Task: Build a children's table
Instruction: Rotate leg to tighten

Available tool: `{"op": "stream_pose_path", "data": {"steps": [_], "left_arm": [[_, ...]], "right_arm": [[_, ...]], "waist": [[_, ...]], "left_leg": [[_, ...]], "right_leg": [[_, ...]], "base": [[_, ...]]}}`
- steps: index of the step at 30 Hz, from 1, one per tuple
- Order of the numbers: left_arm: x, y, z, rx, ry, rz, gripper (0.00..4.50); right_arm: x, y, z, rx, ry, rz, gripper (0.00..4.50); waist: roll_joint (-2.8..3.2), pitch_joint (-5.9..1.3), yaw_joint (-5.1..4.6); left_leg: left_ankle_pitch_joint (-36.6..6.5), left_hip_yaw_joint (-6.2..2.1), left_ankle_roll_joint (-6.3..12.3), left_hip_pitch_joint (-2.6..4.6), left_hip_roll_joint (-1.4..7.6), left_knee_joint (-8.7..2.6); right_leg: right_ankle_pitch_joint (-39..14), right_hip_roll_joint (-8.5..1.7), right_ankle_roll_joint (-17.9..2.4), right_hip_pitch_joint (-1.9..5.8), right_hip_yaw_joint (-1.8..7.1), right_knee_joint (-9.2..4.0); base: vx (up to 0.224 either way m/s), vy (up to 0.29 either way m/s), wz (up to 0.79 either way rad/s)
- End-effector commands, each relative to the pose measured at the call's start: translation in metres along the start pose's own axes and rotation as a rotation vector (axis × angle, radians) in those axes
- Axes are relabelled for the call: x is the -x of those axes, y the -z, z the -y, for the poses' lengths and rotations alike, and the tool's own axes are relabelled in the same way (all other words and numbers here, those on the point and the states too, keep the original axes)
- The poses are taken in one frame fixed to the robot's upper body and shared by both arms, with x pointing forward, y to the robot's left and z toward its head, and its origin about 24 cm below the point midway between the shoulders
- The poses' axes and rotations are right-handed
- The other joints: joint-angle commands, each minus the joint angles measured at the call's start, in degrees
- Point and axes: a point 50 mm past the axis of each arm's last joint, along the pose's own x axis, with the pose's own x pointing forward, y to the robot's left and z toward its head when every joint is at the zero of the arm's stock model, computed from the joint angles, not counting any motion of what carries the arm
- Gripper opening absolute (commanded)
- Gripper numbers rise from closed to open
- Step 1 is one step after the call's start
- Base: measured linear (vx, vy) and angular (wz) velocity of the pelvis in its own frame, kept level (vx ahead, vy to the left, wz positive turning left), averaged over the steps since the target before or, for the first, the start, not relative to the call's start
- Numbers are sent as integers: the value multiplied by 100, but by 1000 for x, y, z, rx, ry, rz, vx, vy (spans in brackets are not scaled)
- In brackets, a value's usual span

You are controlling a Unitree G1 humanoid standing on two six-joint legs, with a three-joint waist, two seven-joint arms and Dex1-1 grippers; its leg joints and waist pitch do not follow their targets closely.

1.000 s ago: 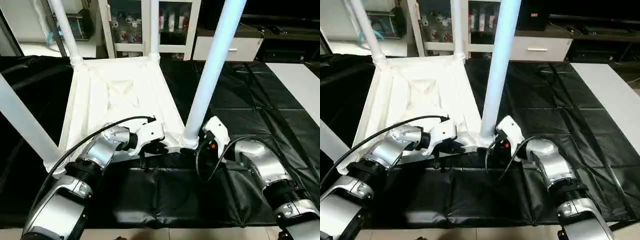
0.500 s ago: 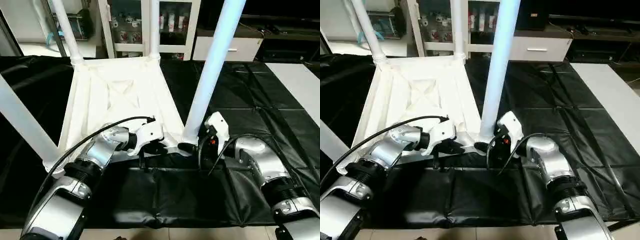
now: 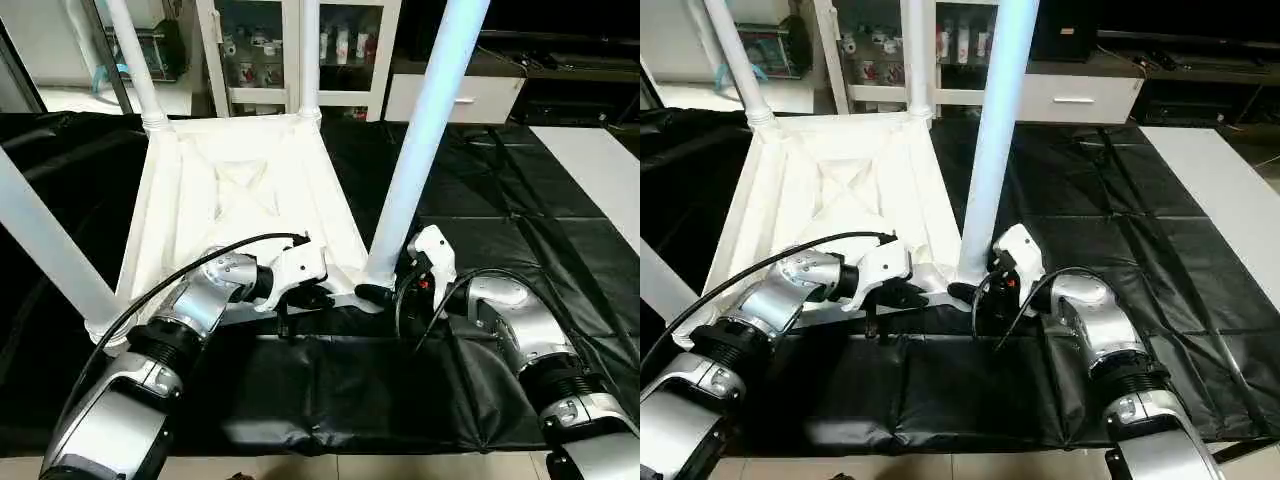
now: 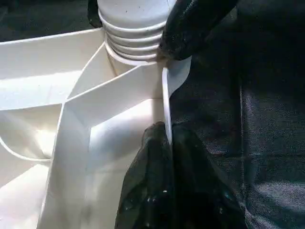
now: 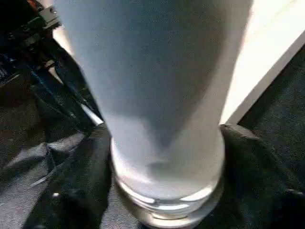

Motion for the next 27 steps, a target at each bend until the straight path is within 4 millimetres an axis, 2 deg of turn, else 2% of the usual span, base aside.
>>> {"op": "stream_pose_path", "data": {"steps": [1,5,10,12,13,15,18,19,21,23,24,25,27], "left_arm": [[-9,15,14,14,89,-81,0],[-9,15,14,18,91,-80,0],[-10,16,15,32,104,-71,0],[-12,14,17,77,115,-40,0],[-13,13,17,108,116,-22,0],[-16,11,17,150,112,-4,0],[-18,10,16,172,102,3,0],[-20,9,15,183,86,1,0],[-21,8,14,186,79,-1,0],[-23,6,13,187,66,4,0],[-23,6,13,187,66,4,0],[-26,2,11,182,39,8,0],[-28,0,9,178,22,9,0]], "right_arm": [[1,-8,7,22,24,7,297],[1,-9,7,20,26,10,281],[0,-8,7,14,21,19,278],[-2,-6,5,13,41,34,278],[-5,-5,7,4,112,46,278],[-10,-2,10,-24,236,64,277],[-16,0,11,-69,334,82,277],[-21,2,10,-128,431,102,277],[-24,4,8,-163,471,112,277],[-28,3,6,-174,509,123,277],[-28,3,6,-174,509,123,277],[-40,-1,-2,-155,554,129,277],[-49,-5,-7,-131,589,130,277]], "waist": [[9,-334,3],[12,-325,-4],[13,-328,-1],[13,-328,0],[19,-328,-2],[10,-313,-40],[7,-285,-150],[11,-283,-164],[19,-276,-229],[23,-277,-255],[19,-275,-271],[10,-277,-272],[20,-275,-294]], "left_leg": [[-1036,-6,326,58,175,-379],[-1170,-8,269,61,180,-389],[-1143,-9,271,62,180,-389],[-1112,-6,270,60,178,-387],[-1100,-8,259,59,180,-390],[-1216,-12,204,48,167,-411],[-1589,-44,58,48,161,-456],[-1609,-42,43,47,160,-459],[-1682,-75,-40,16,155,-494],[-1790,-69,-59,48,158,-488],[-1837,-70,-44,40,155,-489],[-1838,-65,-29,42,156,-485],[-1733,-75,-97,24,147,-502]], "right_leg": [[-276,-249,-1758,299,151,-289],[-436,-253,-1745,289,154,-307],[-370,-254,-1743,287,156,-300],[-343,-255,-1764,285,157,-294],[-346,-261,-1765,283,159,-294],[-554,-261,-1729,281,159,-317],[-1259,-268,-1524,262,163,-395],[-1303,-266,-1495,257,169,-399],[-1561,-270,-1360,264,159,-417],[-1613,-262,-1325,220,165,-440],[-1613,-258,-1329,227,165,-443],[-1598,-259,-1331,221,168,-447],[-1611,-261,-1279,219,169,-438]], "base": [[0,0,0],[0,0,0],[0,0,0],[0,0,0],[0,0,0],[0,0,0],[0,0,0],[0,0,0],[0,0,0],[0,0,0],[0,0,0],[0,0,0],[0,0,0]]}}
